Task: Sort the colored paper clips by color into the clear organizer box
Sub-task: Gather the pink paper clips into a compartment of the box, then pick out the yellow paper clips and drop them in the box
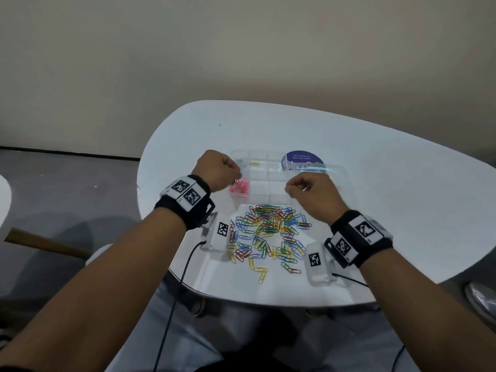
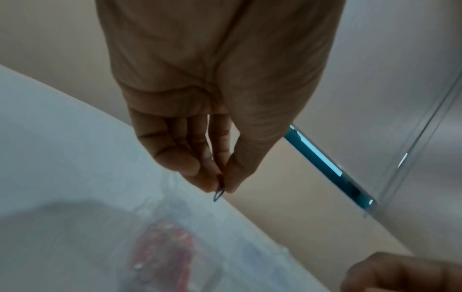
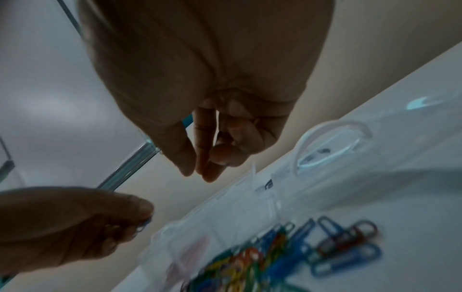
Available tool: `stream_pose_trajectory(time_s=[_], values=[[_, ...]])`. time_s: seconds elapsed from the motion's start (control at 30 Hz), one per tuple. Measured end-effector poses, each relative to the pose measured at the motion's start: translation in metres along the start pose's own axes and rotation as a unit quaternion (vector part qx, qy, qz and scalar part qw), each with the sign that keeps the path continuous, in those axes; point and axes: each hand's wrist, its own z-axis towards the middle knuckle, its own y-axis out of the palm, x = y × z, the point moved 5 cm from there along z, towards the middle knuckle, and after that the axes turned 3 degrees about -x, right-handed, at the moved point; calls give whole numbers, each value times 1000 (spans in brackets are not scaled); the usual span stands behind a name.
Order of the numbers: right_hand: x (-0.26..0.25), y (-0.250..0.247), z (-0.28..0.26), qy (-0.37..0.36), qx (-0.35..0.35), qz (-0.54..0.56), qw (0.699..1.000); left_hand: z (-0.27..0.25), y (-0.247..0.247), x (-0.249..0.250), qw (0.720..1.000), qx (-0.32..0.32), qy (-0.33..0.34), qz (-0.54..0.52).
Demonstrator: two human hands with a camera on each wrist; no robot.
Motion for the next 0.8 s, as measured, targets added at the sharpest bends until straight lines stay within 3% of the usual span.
stream_pose_trajectory(time_s=[0.1, 0.23, 0.37, 0.5, 0.6, 0.73, 0.8], values=[[-4, 24, -14, -2, -68, -32, 997, 0, 11, -7, 999, 7, -2, 43], [-14, 58, -19, -16, -139, -131, 981, -20, 17, -6, 994, 33, 80, 64], [-23, 75, -14, -18, -171, -251, 953, -50, 39, -10, 976, -128, 122, 129], [-26, 78, -12, -40, -173, -317, 932, -70, 56, -25, 955, -205, 121, 177], [-27, 75, -14, -49, -171, -317, 932, -77, 66, -32, 950, -223, 117, 186], [-23, 59, -21, -38, -158, -244, 956, -82, 75, -29, 949, -214, 137, 187], [-23, 51, -32, -37, -166, -193, 966, -88, 81, -28, 935, -244, 154, 203]])
